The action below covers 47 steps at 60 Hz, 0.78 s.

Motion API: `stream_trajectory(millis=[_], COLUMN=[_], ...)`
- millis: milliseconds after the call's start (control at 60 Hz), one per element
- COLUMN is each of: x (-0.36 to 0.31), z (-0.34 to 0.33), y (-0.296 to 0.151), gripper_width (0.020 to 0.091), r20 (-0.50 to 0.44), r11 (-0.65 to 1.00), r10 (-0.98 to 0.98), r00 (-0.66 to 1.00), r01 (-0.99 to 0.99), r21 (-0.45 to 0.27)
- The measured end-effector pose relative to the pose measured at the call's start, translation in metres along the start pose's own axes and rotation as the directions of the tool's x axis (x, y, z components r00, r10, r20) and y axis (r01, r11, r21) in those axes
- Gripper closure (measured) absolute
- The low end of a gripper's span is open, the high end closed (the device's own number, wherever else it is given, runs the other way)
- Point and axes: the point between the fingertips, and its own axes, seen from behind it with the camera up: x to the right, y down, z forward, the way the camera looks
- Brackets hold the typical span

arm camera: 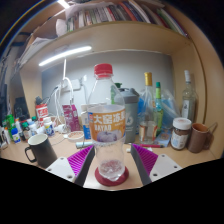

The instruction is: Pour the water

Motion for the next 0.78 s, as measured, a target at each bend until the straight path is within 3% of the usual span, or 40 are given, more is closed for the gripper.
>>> stream_trajectory(millis=[283,500,650,783], x=[-0.016,-0.055,-0.064,-0.061], z=[-0.130,-0.233,-0.279,-0.302], y=[0.003,0.025,0.038,0.031], gripper_width=[0.0307,0.0315,0.0313,0.0312], r20=[0.010,0.094,0.122,0.120], r11=[1.000,1.000,1.000,1.000], r10=[0.008,-0.017,-0.001,-0.025], r00=[1.000,0.995,0.993,0.992], r01=[-0.008,0.016,0.003,0.024], r21=[0.022,0.002,-0.021,0.012])
